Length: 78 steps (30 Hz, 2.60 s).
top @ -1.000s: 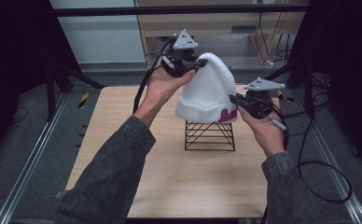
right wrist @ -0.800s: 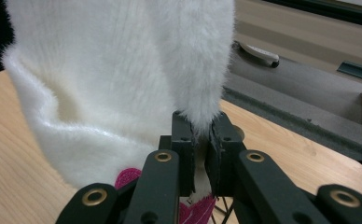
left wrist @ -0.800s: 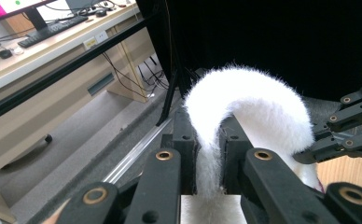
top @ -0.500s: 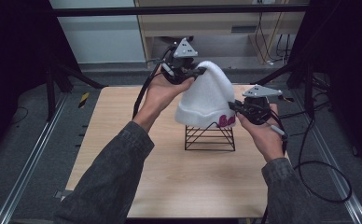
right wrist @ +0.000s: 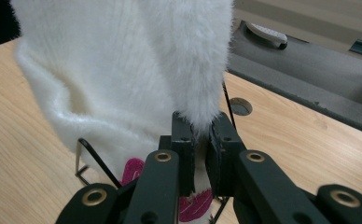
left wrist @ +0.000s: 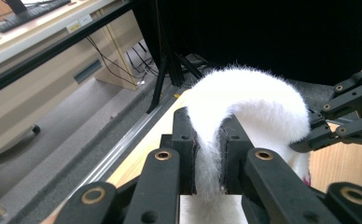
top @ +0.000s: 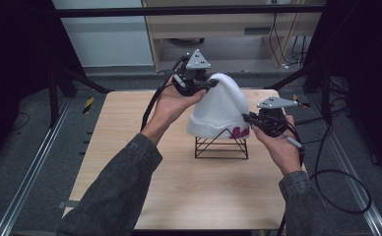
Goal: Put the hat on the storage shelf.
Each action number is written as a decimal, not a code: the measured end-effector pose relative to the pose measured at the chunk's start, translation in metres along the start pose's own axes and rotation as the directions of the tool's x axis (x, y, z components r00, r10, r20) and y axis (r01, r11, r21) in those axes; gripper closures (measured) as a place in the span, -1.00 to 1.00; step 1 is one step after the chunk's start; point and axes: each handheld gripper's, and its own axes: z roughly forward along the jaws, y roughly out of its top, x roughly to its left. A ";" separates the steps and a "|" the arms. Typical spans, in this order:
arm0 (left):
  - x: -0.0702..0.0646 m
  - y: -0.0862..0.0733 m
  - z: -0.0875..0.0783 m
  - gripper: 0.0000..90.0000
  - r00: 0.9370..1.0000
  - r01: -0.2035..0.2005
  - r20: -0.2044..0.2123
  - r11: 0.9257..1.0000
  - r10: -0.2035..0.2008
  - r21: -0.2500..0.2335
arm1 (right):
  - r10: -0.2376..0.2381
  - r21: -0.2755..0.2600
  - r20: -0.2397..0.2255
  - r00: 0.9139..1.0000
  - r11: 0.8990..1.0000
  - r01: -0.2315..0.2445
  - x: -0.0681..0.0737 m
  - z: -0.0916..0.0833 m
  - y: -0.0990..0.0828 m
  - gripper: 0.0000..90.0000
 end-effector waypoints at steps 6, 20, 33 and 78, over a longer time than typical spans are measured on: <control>-0.002 -0.003 0.002 0.77 1.000 0.002 0.012 1.000 -0.002 0.005 | 0.005 0.006 -0.001 1.000 1.000 -0.005 -0.002 0.001 -0.006 0.83; -0.013 -0.016 0.011 0.77 0.999 -0.007 0.035 0.999 0.006 0.038 | 0.023 0.036 -0.008 1.000 0.999 -0.023 -0.003 0.004 -0.025 0.83; -0.021 -0.022 0.018 0.77 0.999 -0.013 0.053 0.998 0.010 0.056 | 0.036 0.056 -0.009 0.999 0.998 -0.035 -0.004 0.008 -0.037 0.82; -0.049 -0.049 0.028 0.24 0.996 0.020 0.080 0.996 -0.027 0.088 | 0.079 0.027 0.023 0.997 0.996 -0.080 0.014 -0.016 -0.069 0.34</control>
